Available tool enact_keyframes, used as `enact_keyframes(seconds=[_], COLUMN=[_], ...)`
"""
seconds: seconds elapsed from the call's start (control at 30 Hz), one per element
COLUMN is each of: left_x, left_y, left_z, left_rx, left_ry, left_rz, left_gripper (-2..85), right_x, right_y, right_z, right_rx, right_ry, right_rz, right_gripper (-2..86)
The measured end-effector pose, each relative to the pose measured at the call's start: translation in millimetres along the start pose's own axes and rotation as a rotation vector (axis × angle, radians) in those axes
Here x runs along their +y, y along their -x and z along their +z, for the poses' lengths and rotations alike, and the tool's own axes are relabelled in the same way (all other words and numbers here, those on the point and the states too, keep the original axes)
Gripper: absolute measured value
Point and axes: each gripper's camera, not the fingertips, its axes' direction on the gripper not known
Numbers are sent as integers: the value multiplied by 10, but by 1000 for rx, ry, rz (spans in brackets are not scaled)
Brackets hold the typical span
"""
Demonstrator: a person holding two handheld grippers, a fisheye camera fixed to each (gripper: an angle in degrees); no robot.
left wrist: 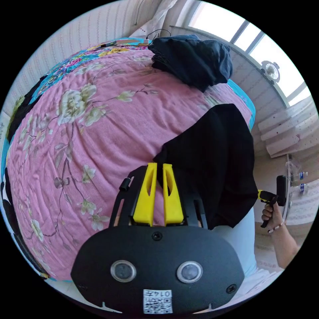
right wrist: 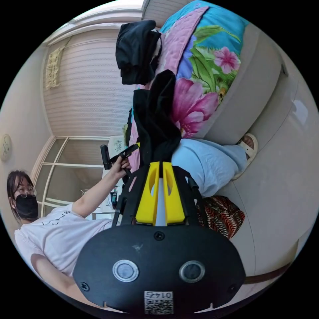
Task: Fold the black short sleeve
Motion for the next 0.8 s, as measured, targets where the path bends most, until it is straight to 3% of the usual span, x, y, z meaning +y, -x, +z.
enact_keyframes(seconds=[0.2,0.33,0.6,0.67,0.8], left_x=[-75,226,1646,2192,2759], left_y=[160,379,893,1003,1104], left_z=[-1231,-2677,-5721,-6543,-7351], left_rx=[165,319,322,278,193], left_ry=[-134,-331,-798,-933,-1018], left_rz=[-7,5,4,2,-50], left_gripper=[2,-3,-8,-8,-8], right_x=[217,382,809,909,1013], right_y=[525,1292,2624,2895,3075], right_z=[-385,-675,-1212,-1179,-845], right_rx=[-70,-54,-222,-303,-335], right_ry=[-39,-62,-211,-160,-60], right_rz=[-122,-330,-688,-750,-769], right_gripper=[8,6,6,6,6])
